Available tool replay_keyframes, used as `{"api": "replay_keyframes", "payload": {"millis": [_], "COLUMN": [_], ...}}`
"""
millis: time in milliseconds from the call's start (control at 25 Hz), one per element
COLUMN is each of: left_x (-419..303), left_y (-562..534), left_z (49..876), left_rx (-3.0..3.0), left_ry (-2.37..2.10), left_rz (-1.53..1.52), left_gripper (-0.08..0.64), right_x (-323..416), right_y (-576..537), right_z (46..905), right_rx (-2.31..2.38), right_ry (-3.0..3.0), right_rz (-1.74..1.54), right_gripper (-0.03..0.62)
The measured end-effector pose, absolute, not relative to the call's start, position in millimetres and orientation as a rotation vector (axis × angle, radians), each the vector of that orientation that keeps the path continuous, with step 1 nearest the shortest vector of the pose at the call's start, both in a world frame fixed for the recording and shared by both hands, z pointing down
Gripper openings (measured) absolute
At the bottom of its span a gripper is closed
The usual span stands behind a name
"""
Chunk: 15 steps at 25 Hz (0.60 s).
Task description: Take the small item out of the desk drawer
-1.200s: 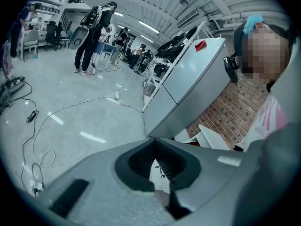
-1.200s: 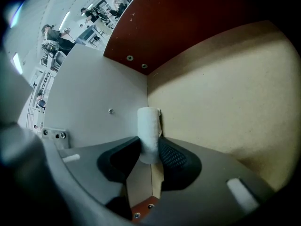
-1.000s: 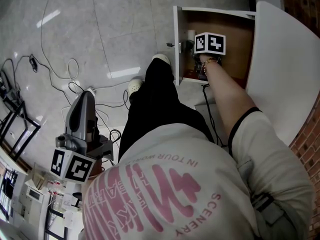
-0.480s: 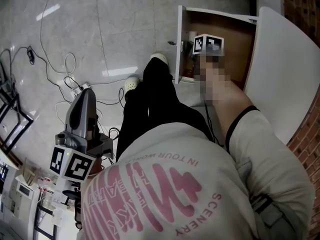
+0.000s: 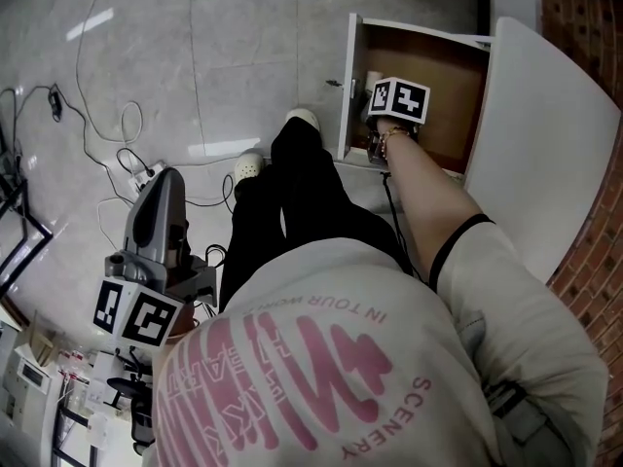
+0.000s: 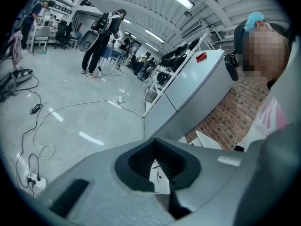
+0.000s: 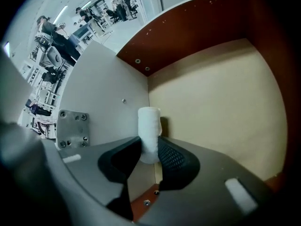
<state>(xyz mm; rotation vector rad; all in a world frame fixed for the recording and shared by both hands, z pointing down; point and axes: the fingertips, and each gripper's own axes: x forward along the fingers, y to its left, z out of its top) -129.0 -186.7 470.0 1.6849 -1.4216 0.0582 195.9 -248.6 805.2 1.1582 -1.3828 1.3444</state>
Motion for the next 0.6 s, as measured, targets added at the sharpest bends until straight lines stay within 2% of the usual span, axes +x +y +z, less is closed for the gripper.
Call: {"api": "replay_keyframes", "payload": {"millis": [600], "left_x": [-158.1], "left_y": [-168.2], "left_z": [419.0], "left_rx": [1.813], "left_ry": [-1.46], "left_rz": [-0.012], "left_gripper": [0.003], "right_x": [209.4], "right_y": [-229.2], "right_z": [748.7], "right_rx": [1.383], "right_ry": [-1.336], "right_rz": [1.43], "right_gripper": [0.129]}}
